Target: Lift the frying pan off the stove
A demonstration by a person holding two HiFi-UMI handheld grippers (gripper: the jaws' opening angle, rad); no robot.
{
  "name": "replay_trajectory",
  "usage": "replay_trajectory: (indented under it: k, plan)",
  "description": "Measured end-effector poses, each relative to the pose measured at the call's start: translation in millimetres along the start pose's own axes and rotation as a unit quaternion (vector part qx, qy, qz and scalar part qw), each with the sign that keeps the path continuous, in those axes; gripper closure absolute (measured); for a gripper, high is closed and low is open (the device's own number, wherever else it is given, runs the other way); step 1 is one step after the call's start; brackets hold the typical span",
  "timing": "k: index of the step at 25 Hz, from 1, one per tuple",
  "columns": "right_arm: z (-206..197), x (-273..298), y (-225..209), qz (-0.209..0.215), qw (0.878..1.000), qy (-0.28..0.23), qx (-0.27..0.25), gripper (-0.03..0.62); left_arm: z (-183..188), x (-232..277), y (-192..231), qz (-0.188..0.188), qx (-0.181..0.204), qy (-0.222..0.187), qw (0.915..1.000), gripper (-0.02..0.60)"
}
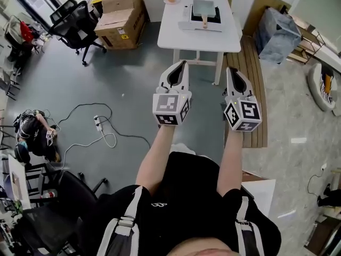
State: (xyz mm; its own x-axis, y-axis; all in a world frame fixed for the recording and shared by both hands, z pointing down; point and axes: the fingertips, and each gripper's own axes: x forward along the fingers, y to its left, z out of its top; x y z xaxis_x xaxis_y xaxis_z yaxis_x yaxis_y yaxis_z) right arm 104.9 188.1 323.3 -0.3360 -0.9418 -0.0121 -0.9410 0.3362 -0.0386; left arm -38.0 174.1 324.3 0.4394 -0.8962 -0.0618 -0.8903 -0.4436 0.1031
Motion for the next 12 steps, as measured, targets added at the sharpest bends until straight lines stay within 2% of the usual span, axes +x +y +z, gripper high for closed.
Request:
replay_trajectory:
  k: [12]
  plan:
    - [1,23,3,0.023,1.000,0.000,0.006,0.592,3,4,30,0.025,-0.018,0.000,0.9995,0.580]
